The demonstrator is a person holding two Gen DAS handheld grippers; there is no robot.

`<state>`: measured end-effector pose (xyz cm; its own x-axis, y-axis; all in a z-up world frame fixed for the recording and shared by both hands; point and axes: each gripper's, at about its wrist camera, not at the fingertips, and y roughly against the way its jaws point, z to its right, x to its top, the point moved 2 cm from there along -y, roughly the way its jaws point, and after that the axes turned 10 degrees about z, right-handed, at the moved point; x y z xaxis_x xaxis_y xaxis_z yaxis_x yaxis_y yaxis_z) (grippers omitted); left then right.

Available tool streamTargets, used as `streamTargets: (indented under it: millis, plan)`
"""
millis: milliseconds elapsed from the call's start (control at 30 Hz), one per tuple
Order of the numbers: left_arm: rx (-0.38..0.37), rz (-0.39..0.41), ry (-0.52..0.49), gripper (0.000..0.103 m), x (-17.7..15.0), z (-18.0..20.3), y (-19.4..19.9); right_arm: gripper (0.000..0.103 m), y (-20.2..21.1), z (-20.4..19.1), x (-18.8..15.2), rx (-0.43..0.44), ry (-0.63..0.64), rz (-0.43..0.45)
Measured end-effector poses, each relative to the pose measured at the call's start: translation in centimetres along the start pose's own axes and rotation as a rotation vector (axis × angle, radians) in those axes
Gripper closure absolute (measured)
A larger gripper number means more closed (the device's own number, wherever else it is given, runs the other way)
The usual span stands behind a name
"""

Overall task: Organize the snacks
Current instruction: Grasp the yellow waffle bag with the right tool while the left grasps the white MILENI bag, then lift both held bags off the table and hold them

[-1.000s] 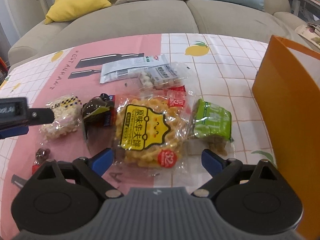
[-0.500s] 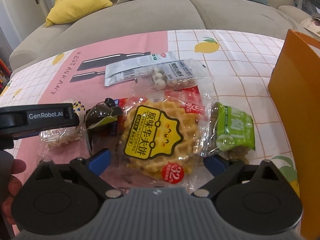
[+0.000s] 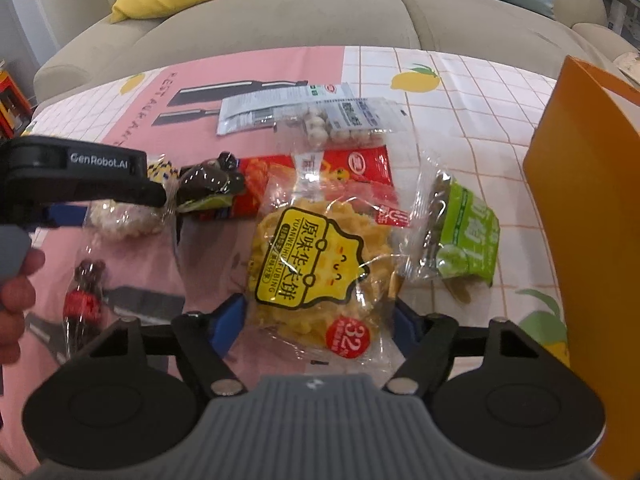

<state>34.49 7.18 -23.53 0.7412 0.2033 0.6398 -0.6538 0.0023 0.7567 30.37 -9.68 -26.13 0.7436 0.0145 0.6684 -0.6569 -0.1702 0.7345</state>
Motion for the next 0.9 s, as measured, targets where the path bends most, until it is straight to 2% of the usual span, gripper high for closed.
streamTargets:
  millis: [133,300,433,633,900]
  plan:
    - [-0.025,0.028,-0.017,0.018,0.3,0.6,2.0,0.033,1.0,0.4,-0.5,0.009,0.003,-0.035]
    - [-0.065,0.014,-0.073,0.018,0.1,1.6,4.7,0.034,2.4,0.9,-1.5,0.03,0.026,-0.079]
    - [-0.131,-0.035,-0.099,0.018,-1.4,2.5,6.9,0.034,3.8,1.0,-2.7,0.051,0.064,-0.109]
    - [-0.249,-0.134,-0.146,0.018,-5.4,3.8,9.0,0.034,5.7,1.2,-4.3,0.064,0.142,-0.129]
    - [-0.295,-0.218,-0.277,0.018,-9.8,4.0,9.1,0.034,7.4,2.0,-6.4,0.086,0.162,-0.118]
